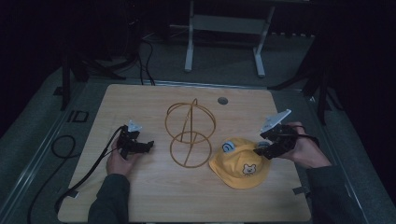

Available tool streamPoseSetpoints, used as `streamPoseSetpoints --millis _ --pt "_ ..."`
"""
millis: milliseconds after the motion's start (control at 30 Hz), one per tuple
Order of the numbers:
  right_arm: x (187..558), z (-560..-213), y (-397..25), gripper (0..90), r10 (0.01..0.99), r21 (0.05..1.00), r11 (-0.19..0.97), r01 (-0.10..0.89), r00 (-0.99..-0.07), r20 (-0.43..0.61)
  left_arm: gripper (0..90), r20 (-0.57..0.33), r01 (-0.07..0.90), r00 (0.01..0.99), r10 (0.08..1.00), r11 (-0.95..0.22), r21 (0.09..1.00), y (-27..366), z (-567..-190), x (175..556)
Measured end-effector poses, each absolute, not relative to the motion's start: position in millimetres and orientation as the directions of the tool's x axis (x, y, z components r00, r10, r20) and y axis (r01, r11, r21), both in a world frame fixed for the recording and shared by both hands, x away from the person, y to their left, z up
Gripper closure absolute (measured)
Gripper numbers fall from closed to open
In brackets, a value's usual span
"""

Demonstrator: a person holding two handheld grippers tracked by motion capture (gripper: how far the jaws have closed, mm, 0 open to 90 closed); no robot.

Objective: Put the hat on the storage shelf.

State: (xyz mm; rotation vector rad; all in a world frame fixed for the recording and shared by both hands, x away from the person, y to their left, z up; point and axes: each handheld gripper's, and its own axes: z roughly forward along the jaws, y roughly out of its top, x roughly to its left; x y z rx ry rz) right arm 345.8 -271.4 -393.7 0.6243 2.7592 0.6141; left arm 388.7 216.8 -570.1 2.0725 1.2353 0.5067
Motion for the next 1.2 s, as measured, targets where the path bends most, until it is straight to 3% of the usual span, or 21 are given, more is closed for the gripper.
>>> streamPoseSetpoints --millis 1200 --pt "365.7 -415.0 -238.8 29.3 0.372 0.331 0.888 0.319 -0.922 -0.108 12.2 -0.006 0.621 0.478 0.878 -0.333 0.709 216.8 -570.1 388.7"
